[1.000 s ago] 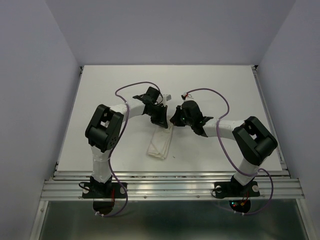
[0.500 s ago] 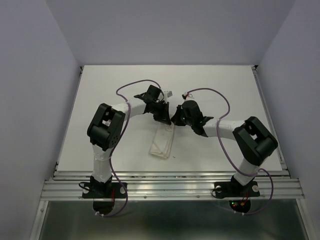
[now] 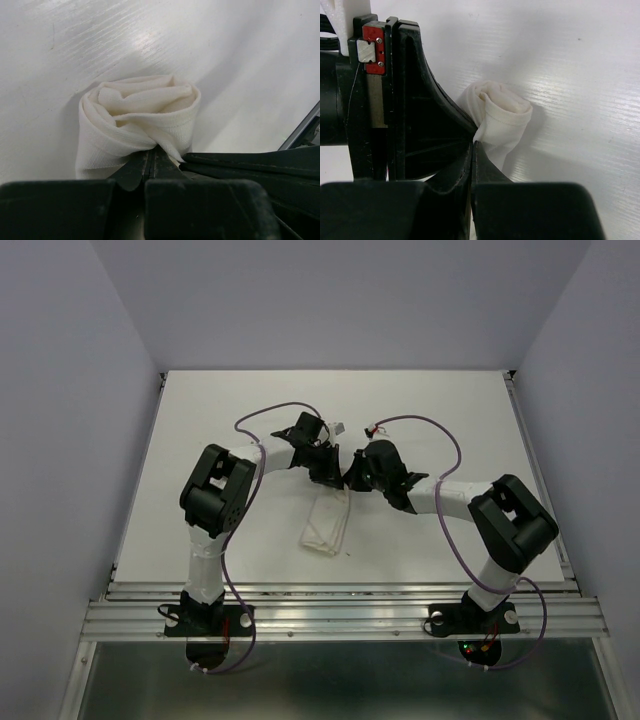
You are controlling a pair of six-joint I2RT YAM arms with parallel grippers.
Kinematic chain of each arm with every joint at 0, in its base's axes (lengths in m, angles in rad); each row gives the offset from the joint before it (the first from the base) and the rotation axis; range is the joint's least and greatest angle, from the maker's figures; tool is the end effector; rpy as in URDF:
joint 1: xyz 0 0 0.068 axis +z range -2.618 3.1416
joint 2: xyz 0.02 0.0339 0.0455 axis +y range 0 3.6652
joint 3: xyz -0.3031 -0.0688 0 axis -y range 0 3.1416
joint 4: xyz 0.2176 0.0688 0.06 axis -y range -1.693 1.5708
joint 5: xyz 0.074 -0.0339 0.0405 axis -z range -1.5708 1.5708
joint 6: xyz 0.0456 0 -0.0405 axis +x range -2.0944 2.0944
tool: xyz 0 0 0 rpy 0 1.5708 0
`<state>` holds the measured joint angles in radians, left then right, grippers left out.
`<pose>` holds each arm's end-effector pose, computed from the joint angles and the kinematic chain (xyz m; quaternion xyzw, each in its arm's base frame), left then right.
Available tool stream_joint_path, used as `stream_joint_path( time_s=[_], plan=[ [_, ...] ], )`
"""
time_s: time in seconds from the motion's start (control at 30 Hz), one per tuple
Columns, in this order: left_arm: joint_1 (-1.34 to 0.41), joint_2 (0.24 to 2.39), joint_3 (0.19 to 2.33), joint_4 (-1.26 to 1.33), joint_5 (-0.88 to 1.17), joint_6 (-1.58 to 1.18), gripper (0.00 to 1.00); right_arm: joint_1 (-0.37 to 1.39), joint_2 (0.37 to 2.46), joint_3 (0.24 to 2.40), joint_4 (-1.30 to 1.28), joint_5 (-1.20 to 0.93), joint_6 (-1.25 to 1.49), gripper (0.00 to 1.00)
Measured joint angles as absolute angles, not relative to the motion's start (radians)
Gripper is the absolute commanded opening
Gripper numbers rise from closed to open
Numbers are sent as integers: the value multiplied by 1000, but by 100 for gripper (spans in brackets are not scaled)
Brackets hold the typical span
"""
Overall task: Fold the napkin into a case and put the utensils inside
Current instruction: Stuff the top corner of the smaller-rectangle-folded napkin into the folded napkin.
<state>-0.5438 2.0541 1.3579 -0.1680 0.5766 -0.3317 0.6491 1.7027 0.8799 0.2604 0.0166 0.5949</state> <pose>0.3629 -0.2485 0.2030 0.1930 0.8840 -0.3822 0.1874 0.2817 0.2128 0.2315 -0.0197 0.8753 0.2756 0.3968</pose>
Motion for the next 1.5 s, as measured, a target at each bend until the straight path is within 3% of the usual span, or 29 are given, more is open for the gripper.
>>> stream_joint_path(
  time_s=[0.67, 1.5],
  plan=[
    [-541, 2048, 1309, -12, 579, -503, 0, 647, 1717, 880, 255, 30, 603, 1],
    [-542, 1954, 1353, -236, 579, -362, 0, 646, 1731, 880, 213, 53, 610, 1]
  ],
)
